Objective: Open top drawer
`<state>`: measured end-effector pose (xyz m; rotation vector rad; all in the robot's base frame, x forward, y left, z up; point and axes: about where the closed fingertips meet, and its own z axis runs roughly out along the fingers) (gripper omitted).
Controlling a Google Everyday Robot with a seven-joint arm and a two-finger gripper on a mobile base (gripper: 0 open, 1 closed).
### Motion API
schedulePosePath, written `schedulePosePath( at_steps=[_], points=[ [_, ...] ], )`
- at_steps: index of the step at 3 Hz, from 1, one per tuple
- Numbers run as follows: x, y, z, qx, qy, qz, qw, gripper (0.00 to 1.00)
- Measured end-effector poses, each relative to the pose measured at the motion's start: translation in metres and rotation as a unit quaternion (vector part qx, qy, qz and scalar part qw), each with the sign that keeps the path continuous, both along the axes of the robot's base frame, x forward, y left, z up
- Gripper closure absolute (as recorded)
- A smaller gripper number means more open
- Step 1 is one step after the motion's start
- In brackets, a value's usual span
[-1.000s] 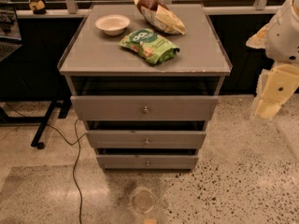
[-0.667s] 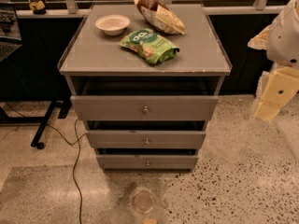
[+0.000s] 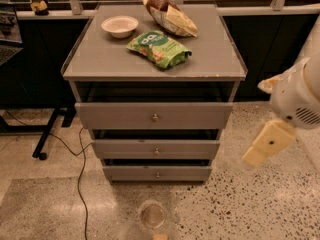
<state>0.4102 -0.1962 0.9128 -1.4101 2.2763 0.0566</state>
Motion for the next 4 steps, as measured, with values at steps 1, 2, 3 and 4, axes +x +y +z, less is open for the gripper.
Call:
schedulePosePath(
  at_steps=[1,2,3,4],
  points=[
    [0.012,0.016,-0.044,0.08,-0.014,-0.004,0.9967,0.0],
    [0.04,0.034,-0.072,0.133,-0.035,0.008,0.9904,0.0],
    [0.069,0.047,-0.094,0.166,-0.041,0.017,0.9851,0.0],
    [0.071,0.047,-0.098,0.168,-0.039,0.016,0.9849,0.19]
  ],
)
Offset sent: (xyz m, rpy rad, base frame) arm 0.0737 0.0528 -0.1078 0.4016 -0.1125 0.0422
